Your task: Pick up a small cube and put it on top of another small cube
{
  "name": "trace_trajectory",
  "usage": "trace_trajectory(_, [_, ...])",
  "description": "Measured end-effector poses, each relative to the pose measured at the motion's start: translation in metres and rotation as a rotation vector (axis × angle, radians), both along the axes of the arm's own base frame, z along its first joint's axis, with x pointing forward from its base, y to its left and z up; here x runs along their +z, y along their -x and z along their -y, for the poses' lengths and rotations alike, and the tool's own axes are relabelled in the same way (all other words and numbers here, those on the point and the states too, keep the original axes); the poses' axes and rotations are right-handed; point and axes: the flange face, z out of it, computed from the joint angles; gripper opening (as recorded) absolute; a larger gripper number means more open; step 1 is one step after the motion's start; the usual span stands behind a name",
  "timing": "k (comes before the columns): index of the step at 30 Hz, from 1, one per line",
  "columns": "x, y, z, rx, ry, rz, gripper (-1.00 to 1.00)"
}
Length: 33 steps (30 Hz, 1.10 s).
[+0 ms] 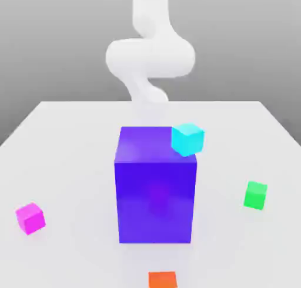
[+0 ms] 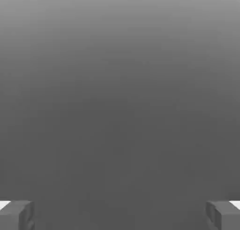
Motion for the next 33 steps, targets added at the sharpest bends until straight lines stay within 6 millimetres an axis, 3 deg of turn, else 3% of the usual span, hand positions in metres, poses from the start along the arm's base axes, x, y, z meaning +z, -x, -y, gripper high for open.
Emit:
trace_trajectory(3, [-0.058, -0.033, 0.038, -0.064, -0.049, -0.092, 0.0])
trace_trajectory(6, [-0.117, -0.054, 0.075, -0.133, -0.094, -0.178, 0.0])
trace_trajectory(12, [-0.241, -0.061, 0.148, -0.29, -0.171, -0.345, 0.0])
trace_trajectory(16, [-0.322, -0.042, 0.191, -0.405, -0.211, -0.454, 0.0])
trace_trajectory(20, [-0.397, 0.001, 0.237, -0.549, -0.246, -0.562, 0.0])
trace_trajectory(24, [-0.464, 0.047, 0.259, -0.655, -0.257, -0.669, 0.0])
trace_trajectory(29, [-0.523, 0.057, 0.265, -0.678, -0.254, -0.691, 0.0])
trace_trajectory(30, [-0.534, 0.058, 0.264, -0.679, -0.255, -0.692, -1.0])
trace_trajectory(33, [-0.534, 0.058, 0.264, -0.679, -0.255, -0.692, -1.0])
